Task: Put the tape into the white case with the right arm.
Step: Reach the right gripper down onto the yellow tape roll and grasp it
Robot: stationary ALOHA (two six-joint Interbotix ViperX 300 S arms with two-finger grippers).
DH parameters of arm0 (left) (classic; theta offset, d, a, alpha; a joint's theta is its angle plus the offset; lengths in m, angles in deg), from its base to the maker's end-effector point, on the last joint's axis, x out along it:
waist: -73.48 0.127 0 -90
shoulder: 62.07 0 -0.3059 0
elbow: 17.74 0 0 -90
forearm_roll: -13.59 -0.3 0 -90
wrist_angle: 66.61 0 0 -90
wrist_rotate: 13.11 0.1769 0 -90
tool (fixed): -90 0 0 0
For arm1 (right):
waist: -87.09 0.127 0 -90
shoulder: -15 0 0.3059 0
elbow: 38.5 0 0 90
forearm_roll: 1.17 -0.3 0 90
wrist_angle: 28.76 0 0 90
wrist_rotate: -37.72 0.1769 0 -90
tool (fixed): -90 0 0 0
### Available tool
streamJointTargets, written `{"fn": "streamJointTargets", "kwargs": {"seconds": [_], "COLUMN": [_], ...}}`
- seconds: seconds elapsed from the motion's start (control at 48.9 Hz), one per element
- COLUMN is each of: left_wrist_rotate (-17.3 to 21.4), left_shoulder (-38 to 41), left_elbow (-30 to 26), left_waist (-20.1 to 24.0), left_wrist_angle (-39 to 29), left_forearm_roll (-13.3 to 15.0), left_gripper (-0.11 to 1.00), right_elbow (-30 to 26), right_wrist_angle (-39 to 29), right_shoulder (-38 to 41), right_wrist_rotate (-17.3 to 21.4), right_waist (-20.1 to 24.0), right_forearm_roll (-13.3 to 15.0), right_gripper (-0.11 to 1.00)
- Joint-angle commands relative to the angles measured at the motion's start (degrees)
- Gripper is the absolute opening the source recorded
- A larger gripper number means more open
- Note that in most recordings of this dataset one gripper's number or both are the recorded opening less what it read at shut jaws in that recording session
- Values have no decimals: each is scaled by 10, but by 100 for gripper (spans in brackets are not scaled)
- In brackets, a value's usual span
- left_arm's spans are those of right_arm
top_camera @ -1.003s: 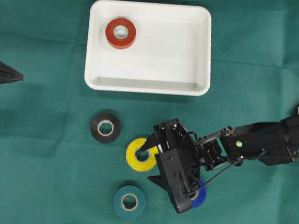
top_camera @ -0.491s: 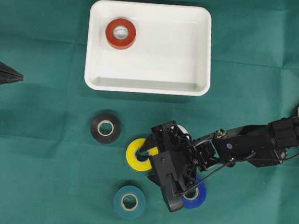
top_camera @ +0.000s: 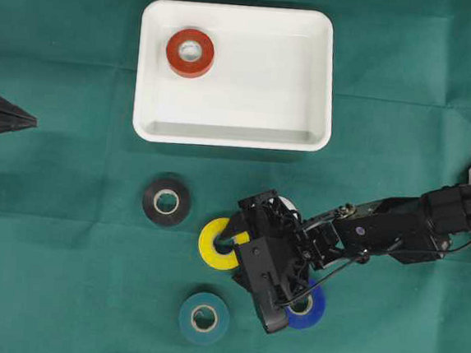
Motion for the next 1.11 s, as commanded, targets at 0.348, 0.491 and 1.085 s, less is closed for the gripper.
{"fn": "streamJointTargets", "kwargs": {"seconds": [0.348,0.491,1.085], "left_wrist_rotate": [0,0,0], "left_shoulder": [4,4,4], "left_elbow": [-5,-5,-6], "left_waist": [2,2,2], "left_wrist_angle": [5,5,5], "left_forearm_roll": [1,1,1], "left_gripper": [1,1,1], "right_elbow": [-17,-17,-34], "right_wrist_angle": [-8,-11,-90], "right_shoulder": [-11,-11,-83], "right_wrist_rotate": [3,3,3], "right_waist": [-2,-2,0], "right_forearm_roll": [0,0,0], "right_gripper": [4,3,2]}}
